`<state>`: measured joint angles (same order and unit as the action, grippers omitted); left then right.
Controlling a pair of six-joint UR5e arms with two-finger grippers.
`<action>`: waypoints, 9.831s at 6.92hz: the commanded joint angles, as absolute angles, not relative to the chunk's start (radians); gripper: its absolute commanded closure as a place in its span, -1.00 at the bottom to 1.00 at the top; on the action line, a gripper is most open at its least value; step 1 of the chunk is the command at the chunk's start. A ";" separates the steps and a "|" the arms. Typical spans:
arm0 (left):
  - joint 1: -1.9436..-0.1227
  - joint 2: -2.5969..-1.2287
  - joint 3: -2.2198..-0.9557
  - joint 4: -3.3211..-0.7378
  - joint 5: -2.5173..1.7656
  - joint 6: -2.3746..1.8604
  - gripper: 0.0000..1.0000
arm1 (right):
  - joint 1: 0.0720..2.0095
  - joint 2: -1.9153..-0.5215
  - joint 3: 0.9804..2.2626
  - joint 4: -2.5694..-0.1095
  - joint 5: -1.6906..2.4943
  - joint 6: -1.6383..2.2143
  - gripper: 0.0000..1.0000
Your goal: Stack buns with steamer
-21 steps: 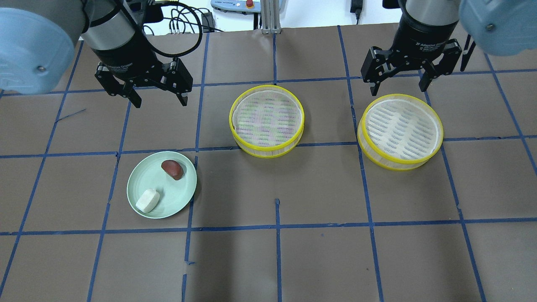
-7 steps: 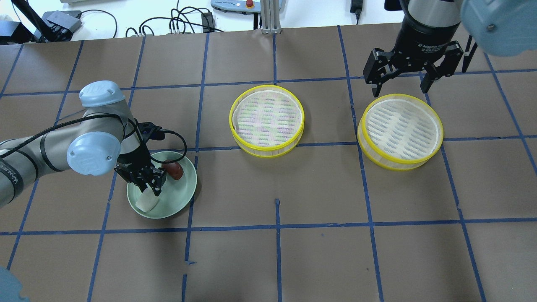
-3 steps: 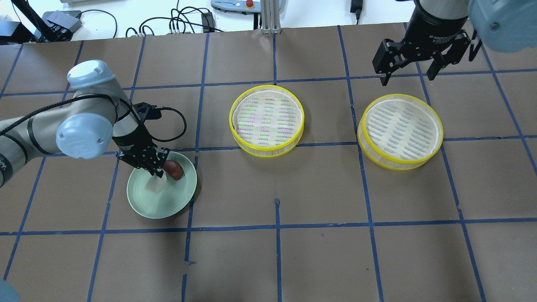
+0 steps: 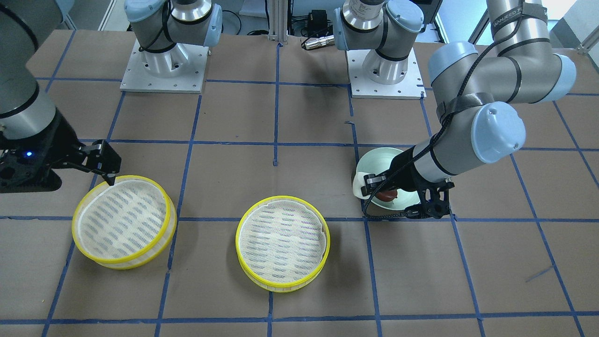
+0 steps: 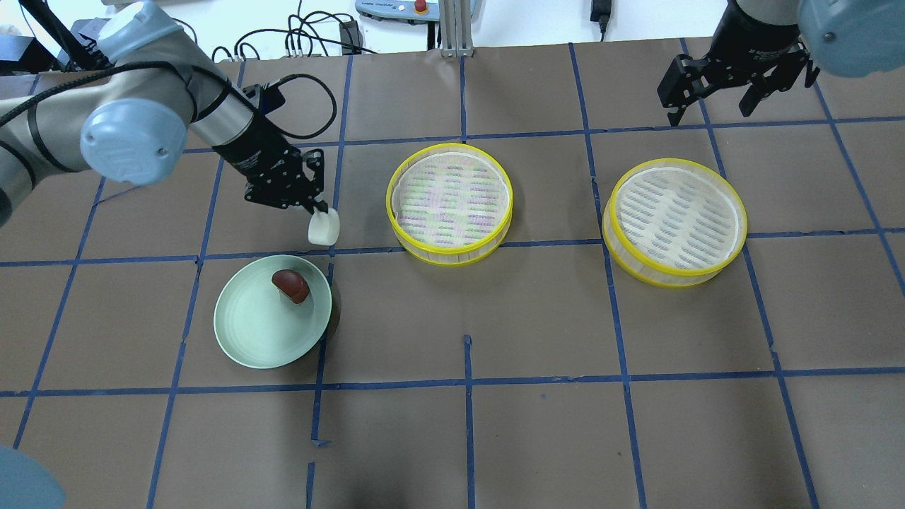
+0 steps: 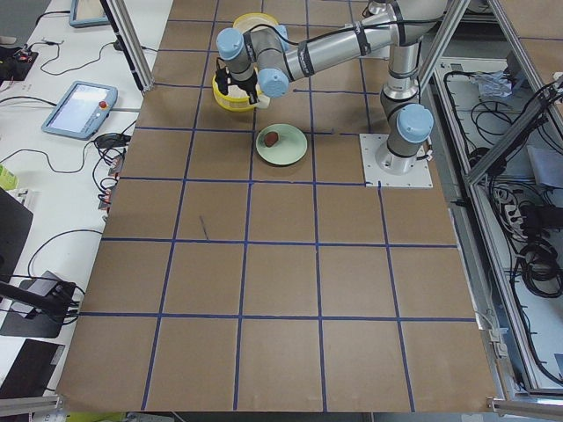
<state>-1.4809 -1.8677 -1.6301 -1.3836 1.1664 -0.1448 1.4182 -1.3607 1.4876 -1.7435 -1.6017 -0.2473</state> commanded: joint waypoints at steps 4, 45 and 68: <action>-1.649 -1.977 -1.560 -1.065 0.965 -0.406 -0.99 | 1.227 -1.154 1.573 -1.968 -1.597 -0.480 -0.99; -1.637 -1.876 -1.559 -1.238 1.129 -0.555 0.34 | 1.819 -1.089 1.448 -1.824 -1.536 0.623 0.78; -1.635 -1.580 -1.508 -1.666 1.572 -0.038 -1.00 | 1.586 -1.534 1.462 -1.391 -1.555 -0.112 -0.99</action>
